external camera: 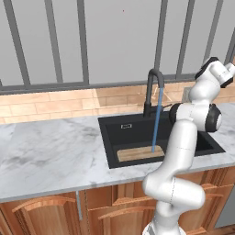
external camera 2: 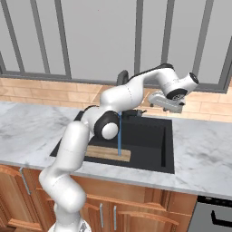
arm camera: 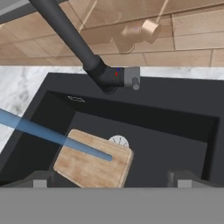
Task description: Turn on the sink faucet with hot water and rinse the cutting board for ten seconds, then turn off the faucet. Push the cutting board to reach the water if necessary.
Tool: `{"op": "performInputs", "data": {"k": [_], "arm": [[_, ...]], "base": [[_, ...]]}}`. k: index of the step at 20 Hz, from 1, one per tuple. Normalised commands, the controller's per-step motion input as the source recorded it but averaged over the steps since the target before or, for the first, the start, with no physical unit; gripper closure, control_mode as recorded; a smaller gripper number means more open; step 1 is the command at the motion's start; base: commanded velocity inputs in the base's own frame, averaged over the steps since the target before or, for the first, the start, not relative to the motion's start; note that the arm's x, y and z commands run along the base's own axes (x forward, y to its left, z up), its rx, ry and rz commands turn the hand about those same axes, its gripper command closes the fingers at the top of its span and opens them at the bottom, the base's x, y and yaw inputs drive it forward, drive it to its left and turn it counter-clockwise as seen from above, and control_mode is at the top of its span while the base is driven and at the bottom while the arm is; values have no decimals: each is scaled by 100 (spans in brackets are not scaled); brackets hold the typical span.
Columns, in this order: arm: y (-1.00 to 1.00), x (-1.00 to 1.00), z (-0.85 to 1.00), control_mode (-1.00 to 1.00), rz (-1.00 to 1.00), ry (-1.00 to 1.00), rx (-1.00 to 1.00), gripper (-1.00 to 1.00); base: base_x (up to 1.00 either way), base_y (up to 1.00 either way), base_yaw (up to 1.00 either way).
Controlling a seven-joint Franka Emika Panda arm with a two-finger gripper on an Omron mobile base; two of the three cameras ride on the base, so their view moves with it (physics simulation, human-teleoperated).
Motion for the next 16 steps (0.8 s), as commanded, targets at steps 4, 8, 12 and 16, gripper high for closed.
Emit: {"op": "performInputs", "data": {"k": [4,8,12,16], "arm": [[0,0,0,-100,0,0,0,-100],[0,0,0,-100,0,0,0,-100],[0,0,0,-100,0,0,0,-100],[0,0,0,-100,0,0,0,-100]], "base": [[0,0,0],[0,0,0],[0,0,0],[0,0,0]]}}
